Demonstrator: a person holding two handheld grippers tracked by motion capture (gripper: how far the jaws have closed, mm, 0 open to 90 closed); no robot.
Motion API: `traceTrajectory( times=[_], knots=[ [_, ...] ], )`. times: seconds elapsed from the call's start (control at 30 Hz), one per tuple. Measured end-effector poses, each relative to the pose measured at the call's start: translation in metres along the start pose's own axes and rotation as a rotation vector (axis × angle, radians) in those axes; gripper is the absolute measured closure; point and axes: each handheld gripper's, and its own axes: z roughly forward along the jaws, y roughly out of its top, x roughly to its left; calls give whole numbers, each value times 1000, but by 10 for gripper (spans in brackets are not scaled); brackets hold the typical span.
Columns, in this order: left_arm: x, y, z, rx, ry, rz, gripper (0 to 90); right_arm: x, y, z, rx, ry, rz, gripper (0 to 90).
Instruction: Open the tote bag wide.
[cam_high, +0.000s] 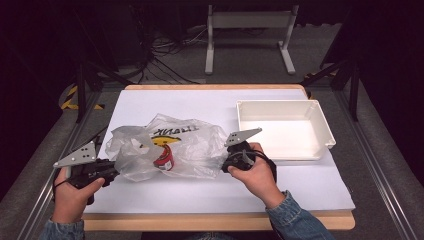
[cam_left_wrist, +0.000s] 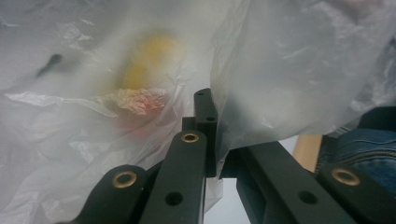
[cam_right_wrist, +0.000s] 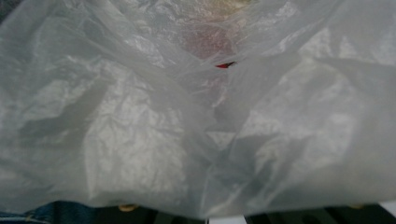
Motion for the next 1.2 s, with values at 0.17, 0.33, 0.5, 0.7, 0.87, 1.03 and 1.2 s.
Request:
traceTrajectory(
  times=[0.17,0.33,0.5,0.7,0.87,1.03,1.2],
  knots=[
    [0,3,-4,-12,-47,-11,900,12,-1,-8,4,30,3,897],
    [10,0,-12,-26,17,-55,900,14,-2,-9,-2,63,19,771],
    [25,-7,-13,-76,79,-135,900,13,-2,-9,-22,43,10,426],
    [39,-8,-4,-109,136,-185,900,15,5,-24,-52,14,-25,305],
    [43,-9,0,-122,161,-210,900,12,10,-41,-95,-3,-34,240],
    [43,-9,0,-120,164,-212,900,12,24,-62,-192,-35,-91,227],
    [40,-8,0,-117,161,-202,900,15,56,-70,-265,-63,-153,552]
  ],
)
